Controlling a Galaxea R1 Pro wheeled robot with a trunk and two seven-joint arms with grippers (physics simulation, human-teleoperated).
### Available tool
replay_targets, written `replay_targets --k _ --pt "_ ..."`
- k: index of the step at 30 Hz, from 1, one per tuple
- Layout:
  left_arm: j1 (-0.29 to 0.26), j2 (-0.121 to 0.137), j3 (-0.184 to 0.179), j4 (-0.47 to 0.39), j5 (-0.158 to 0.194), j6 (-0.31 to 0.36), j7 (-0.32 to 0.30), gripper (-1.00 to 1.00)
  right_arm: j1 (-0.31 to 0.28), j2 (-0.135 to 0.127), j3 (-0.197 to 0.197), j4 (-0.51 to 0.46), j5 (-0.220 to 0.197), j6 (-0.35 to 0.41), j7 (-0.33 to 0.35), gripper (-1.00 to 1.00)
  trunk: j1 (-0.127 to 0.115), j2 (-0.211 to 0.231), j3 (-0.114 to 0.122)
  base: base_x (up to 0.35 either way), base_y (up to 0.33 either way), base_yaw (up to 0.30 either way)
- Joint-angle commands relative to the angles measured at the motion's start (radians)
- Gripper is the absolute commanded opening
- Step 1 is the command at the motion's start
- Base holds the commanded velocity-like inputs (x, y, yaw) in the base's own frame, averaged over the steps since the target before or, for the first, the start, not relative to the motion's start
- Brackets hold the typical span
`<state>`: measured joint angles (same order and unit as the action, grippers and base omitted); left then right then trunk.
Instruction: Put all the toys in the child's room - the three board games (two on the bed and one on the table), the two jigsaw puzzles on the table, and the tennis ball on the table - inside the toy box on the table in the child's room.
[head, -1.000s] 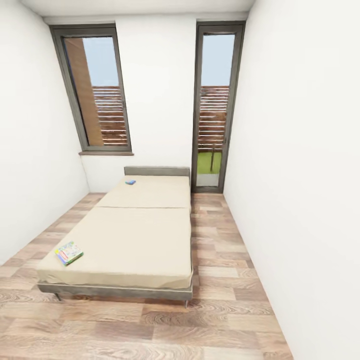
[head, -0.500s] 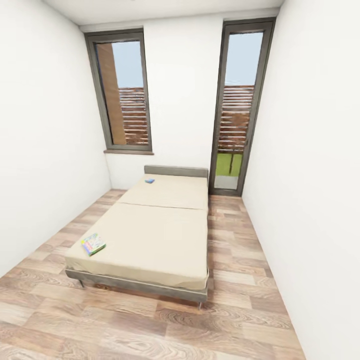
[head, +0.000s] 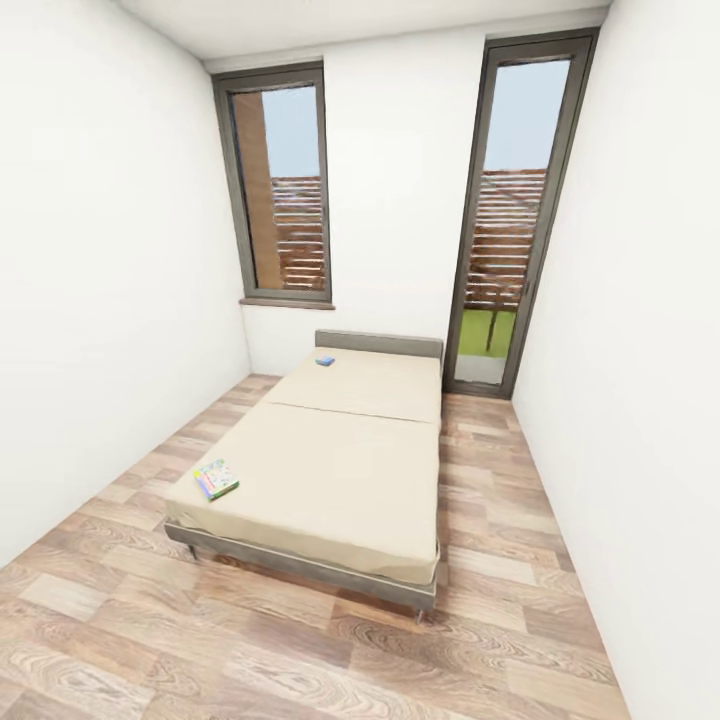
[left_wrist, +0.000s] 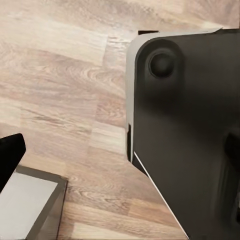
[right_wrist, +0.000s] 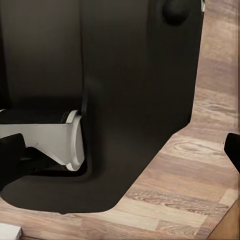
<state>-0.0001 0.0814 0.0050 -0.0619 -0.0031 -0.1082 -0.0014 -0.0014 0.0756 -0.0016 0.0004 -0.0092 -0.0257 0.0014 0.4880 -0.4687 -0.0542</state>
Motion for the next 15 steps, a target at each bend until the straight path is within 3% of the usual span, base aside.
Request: replay_targets --k 1,12,15 --pt "0.000 0.005 0.001 -0.022 -0.001 0.002 0.000 1.00 0.000 -0.002 0.000 0.000 0.000 -0.003 0.000 1.00 -0.003 0.006 0.002 0.000 0.000 0.033" --pt "-0.003 0.014 0.006 -0.152 -0.001 0.035 0.019 1.00 0.000 -0.017 -0.003 0.000 -0.002 -0.003 0.000 1.00 -0.038 0.069 0.030 0.000 0.000 0.008" --pt "-0.004 0.014 0.007 -0.209 -0.002 0.088 0.043 1.00 0.000 -0.012 -0.005 0.000 -0.004 -0.004 0.000 1.00 -0.038 0.069 0.030 0.000 0.000 0.000"
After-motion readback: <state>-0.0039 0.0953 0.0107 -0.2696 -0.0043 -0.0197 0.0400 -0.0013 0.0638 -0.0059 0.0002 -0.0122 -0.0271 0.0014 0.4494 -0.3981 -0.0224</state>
